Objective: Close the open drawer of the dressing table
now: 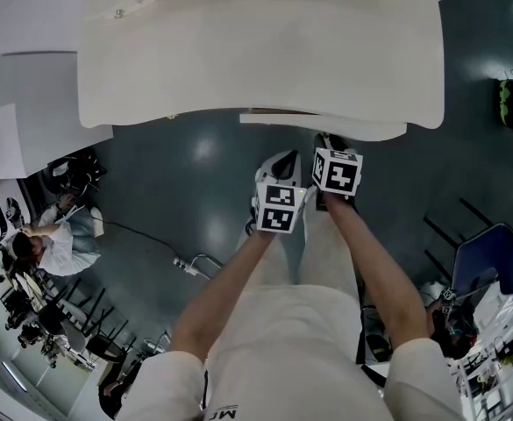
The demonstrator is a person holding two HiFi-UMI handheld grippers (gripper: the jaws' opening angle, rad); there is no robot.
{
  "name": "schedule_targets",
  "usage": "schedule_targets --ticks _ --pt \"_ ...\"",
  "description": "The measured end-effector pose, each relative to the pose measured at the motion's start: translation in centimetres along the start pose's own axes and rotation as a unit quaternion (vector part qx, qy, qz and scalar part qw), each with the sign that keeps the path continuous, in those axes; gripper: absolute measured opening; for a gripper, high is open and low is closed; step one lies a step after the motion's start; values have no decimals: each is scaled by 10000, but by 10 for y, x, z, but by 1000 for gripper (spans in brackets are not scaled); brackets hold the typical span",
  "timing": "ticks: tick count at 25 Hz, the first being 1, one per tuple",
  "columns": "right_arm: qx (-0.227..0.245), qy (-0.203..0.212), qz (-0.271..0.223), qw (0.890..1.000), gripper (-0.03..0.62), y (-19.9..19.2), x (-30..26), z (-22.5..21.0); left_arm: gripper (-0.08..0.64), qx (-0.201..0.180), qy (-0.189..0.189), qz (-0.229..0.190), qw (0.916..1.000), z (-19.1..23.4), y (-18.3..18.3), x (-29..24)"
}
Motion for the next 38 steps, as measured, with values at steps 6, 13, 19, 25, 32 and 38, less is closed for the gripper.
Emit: schedule_targets --ticks 6,13,19,25,32,38 --pt "8 2 -43 10000 114 8 -4 1 9 9 3 3 10000 4 2 -4" --pt "-22 -4 -122 9999 115 15 -7 2 9 5 7 7 10000 6 4 -5" --pt "-35 29 -194 9998 115 22 -9 2 9 28 23 13 10000 9 4 -6" --pt "-74 -13 -258 9996 115 30 -12 3 9 44 29 33 10000 13 5 -7" --pt "-146 37 -421 9990 115 37 -16 4 9 90 75 29 9999 21 5 -8" --pt "-91 29 -521 9986 115 43 -18 5 9 129 104 34 9999 24 4 -7"
Point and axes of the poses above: the fingertips, and each gripper's own axes: x backward along the fingers, z to its left, y out of its top, the point moved 6 cm from there along x, backward along the fingers, and after that the axes turned 11 degrees about -x, right-handed, at the moved point
